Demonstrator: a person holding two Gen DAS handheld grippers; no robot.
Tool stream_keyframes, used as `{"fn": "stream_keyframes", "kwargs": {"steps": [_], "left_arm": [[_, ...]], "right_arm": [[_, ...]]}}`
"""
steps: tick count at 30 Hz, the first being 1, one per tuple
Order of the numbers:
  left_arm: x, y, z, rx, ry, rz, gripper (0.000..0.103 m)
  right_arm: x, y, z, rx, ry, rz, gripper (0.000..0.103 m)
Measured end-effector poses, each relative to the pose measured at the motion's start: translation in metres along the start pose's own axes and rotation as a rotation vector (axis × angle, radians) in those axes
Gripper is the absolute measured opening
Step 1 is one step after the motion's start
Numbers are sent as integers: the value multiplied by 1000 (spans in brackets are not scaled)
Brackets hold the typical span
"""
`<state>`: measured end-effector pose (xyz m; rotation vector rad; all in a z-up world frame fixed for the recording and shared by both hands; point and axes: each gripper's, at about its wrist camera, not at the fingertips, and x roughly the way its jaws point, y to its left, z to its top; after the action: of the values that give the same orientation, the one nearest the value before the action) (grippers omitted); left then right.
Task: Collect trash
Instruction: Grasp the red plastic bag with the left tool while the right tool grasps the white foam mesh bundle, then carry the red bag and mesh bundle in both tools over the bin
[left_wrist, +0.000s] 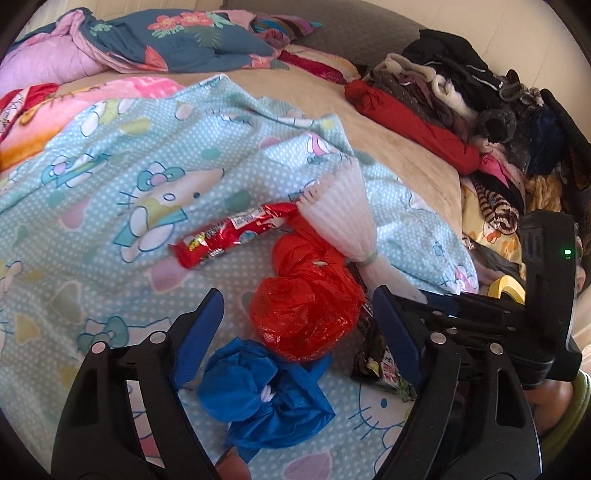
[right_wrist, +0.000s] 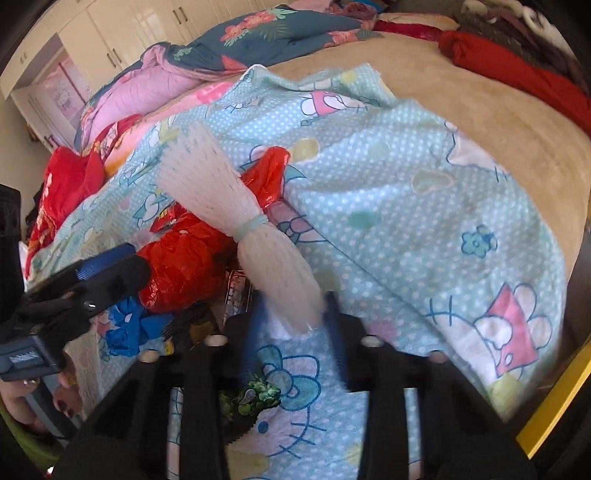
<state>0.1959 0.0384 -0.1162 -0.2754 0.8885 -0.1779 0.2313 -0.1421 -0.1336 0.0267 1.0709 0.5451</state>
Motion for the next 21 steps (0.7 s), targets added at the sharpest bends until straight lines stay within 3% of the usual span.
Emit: {"fn": "stream_keyframes", "kwargs": {"steps": [4, 7, 12, 15, 21], "left_arm": [[14, -2, 0, -4, 43, 14, 67], [19, -6, -2, 8, 58, 8, 57], [18, -15, -5, 36, 52, 15, 21], [8, -20, -4, 36, 22, -6, 16], [-18, -35, -2, 65, -39, -50, 15]], "right_arm": [[-12, -7, -5, 57, -37, 13, 22], [-28, -12, -13, 83, -72, 10, 22], [-51, -14, -22, 110, -117, 18, 22], [-63, -13, -28, 113, -143, 15, 22], [-90, -11, -35, 119, -201, 28, 22]]}}
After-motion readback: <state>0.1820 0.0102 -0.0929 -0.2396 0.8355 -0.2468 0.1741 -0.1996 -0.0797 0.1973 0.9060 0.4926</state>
